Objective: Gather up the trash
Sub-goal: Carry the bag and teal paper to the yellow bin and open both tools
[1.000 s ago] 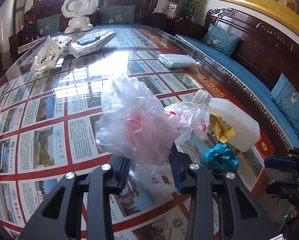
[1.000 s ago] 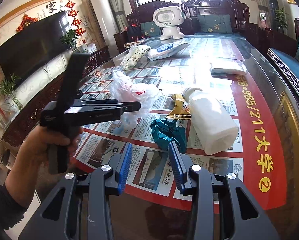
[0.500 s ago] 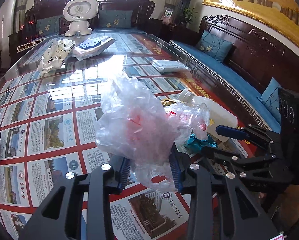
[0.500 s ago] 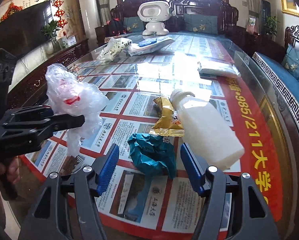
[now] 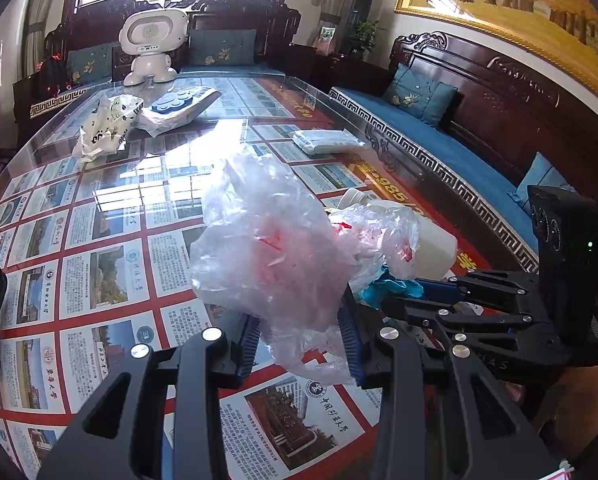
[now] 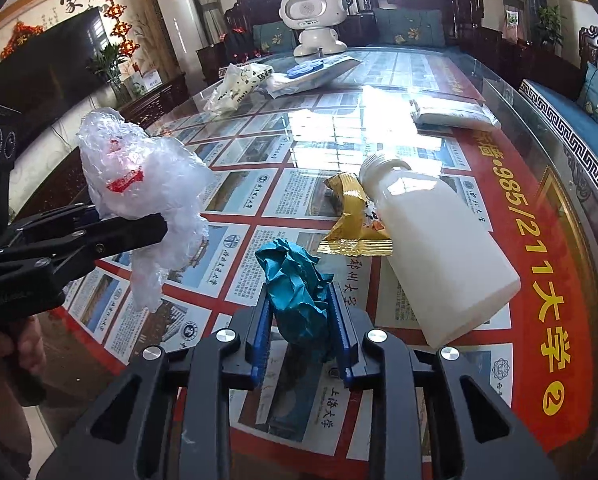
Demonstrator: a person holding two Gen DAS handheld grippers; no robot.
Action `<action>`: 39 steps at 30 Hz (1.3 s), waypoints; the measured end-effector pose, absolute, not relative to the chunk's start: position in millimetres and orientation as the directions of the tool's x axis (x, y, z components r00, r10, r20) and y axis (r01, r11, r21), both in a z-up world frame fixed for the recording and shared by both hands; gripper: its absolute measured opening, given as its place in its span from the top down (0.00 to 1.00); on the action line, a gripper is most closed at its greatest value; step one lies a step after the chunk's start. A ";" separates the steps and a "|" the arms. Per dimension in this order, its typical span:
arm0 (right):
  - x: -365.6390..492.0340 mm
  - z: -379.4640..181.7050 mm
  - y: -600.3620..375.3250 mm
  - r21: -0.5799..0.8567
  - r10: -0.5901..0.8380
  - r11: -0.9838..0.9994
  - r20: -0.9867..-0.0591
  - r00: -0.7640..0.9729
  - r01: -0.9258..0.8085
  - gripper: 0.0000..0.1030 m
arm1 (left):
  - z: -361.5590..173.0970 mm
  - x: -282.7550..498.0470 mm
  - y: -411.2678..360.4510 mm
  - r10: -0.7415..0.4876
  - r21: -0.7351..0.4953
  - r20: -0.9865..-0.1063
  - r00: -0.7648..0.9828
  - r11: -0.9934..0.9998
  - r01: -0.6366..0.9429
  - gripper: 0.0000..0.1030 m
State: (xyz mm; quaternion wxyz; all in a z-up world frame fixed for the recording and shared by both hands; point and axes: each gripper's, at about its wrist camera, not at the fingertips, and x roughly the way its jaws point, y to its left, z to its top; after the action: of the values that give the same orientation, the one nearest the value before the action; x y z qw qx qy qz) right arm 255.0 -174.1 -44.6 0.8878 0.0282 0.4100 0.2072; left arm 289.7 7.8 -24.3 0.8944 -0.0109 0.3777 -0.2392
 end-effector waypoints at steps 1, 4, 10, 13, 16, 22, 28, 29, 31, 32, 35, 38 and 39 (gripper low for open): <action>250.7 -41.8 -174.4 0.227 0.401 0.908 -0.712 0.576 -0.351 0.74 | -22.1 286.3 7.3 -0.437 -0.199 -0.668 0.603 0.885 0.421 0.64; 227.5 -28.9 -177.1 0.258 0.442 0.889 -0.693 0.569 -0.377 0.74 | -14.1 271.4 4.0 -0.442 -0.189 -0.662 0.605 0.880 0.436 0.64; 175.4 1.7 -185.0 0.272 0.472 0.876 -0.658 0.586 -0.399 0.74 | 5.8 227.0 -0.3 -0.458 -0.167 -0.639 0.618 0.867 0.470 0.64; 142.7 20.3 -189.9 0.267 0.481 0.872 -0.632 0.608 -0.411 0.74 | 13.5 198.1 -2.6 -0.461 -0.149 -0.633 0.622 0.861 0.487 0.64; 105.4 38.4 -193.7 0.247 0.483 0.870 -0.602 0.636 -0.427 0.74 | 19.6 167.1 -3.0 -0.465 -0.136 -0.627 0.625 0.855 0.500 0.64; 24.9 57.3 -206.4 0.215 0.498 0.860 -0.555 0.667 -0.463 0.74 | 22.2 91.8 -7.1 -0.479 -0.112 -0.626 0.616 0.836 0.537 0.64; -43.5 48.4 -215.9 0.197 0.488 0.863 -0.562 0.668 -0.464 0.74 | 5.4 16.8 -17.8 -0.506 -0.105 -0.645 0.573 0.801 0.589 0.64; -53.5 45.3 -216.4 0.196 0.487 0.863 -0.565 0.666 -0.465 0.74 | 1.6 5.8 -20.2 -0.512 -0.107 -0.648 0.564 0.795 0.598 0.64; -74.9 35.6 -217.1 0.196 0.483 0.865 -0.577 0.659 -0.463 0.74 | -8.1 -15.2 -24.1 -0.520 -0.109 -0.658 0.545 0.782 0.614 0.64; -83.2 30.6 -216.5 0.201 0.485 0.864 -0.582 0.653 -0.462 0.74 | -13.8 -24.4 -25.7 -0.525 -0.113 -0.662 0.535 0.776 0.621 0.64; -111.2 5.7 -216.7 0.228 0.488 0.863 -0.607 0.627 -0.451 0.74 | -37.1 -52.8 -27.1 -0.530 -0.134 -0.683 0.503 0.767 0.627 0.64; -133.6 -29.3 -221.6 0.279 0.489 0.866 -0.649 0.583 -0.416 0.74 | -68.8 -73.5 -22.2 -0.538 -0.191 -0.713 0.450 0.766 0.614 0.64; -140.2 -41.3 -223.2 0.294 0.486 0.869 -0.663 0.569 -0.399 0.74 | -81.8 -81.5 -20.7 -0.537 -0.206 -0.727 0.428 0.765 0.610 0.64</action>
State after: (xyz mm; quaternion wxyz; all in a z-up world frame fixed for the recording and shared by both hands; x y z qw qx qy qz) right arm -140.2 -223.2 -41.3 0.8841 0.0557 0.3908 0.2503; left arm -81.5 -20.7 -81.8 0.8438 0.0444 0.4128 -0.3399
